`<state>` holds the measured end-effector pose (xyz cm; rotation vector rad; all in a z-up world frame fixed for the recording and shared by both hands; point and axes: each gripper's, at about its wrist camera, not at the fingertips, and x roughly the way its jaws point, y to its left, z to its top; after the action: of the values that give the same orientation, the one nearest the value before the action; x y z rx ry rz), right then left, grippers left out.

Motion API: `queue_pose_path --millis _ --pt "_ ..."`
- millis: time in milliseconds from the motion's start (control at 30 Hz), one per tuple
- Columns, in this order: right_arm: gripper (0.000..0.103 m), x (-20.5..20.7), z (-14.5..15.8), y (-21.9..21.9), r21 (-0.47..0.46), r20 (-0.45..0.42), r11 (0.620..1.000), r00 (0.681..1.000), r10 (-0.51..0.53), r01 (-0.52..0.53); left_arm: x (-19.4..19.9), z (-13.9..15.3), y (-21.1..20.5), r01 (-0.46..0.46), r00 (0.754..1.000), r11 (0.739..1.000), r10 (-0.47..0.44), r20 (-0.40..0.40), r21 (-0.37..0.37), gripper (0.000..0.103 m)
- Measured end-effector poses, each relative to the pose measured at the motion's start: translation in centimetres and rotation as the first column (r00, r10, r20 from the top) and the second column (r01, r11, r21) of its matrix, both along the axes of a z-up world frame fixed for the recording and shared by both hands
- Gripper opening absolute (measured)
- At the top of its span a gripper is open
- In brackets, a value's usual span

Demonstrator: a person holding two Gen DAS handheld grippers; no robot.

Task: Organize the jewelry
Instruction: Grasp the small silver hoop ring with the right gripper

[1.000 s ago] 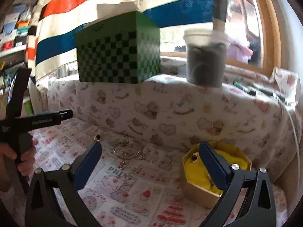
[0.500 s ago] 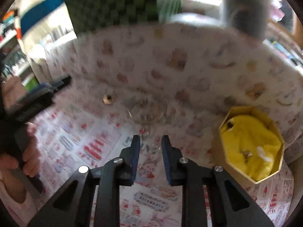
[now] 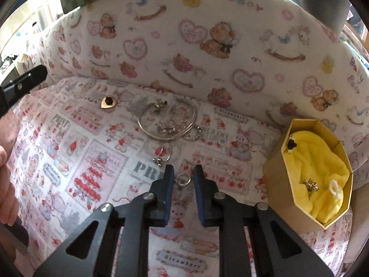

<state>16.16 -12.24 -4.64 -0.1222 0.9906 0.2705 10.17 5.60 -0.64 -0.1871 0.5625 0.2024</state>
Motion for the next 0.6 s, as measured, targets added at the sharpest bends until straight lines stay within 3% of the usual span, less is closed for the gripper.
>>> queue_pose_path --millis 100,200,333,400,500,600 --pt "0.013 -0.6 -0.1 -0.4 0.022 0.012 1.000 1.000 -0.002 0.002 0.0 -0.1 -0.2 -0.008 1.000 1.000 0.008 -0.003 0.029 0.098" --pt "0.013 -2.0 0.5 -2.7 0.102 0.024 0.995 1.000 -0.016 0.013 0.0 -0.1 0.1 -0.013 1.000 1.000 0.014 -0.010 0.018 0.098" --pt "0.013 -4.8 2.3 -5.5 0.181 0.105 0.983 0.994 -0.035 0.015 -0.1 0.0 0.7 -0.023 1.000 1.000 0.023 -0.017 -0.006 0.098" --pt "0.013 -6.2 3.3 -7.2 0.219 0.170 0.976 0.984 -0.059 0.020 0.0 -0.1 0.7 -0.035 0.999 0.999 0.035 -0.036 0.004 0.098" --pt "0.013 -7.3 4.3 -9.5 0.236 0.270 0.969 0.953 -0.137 0.072 0.6 -1.0 0.3 -0.056 0.989 0.998 0.060 -0.137 0.035 0.098" --pt "0.013 -7.3 4.5 -11.9 0.265 0.309 0.958 0.931 -0.195 0.112 1.0 -1.7 -0.2 -0.004 0.986 1.000 0.006 -0.164 0.014 0.094"
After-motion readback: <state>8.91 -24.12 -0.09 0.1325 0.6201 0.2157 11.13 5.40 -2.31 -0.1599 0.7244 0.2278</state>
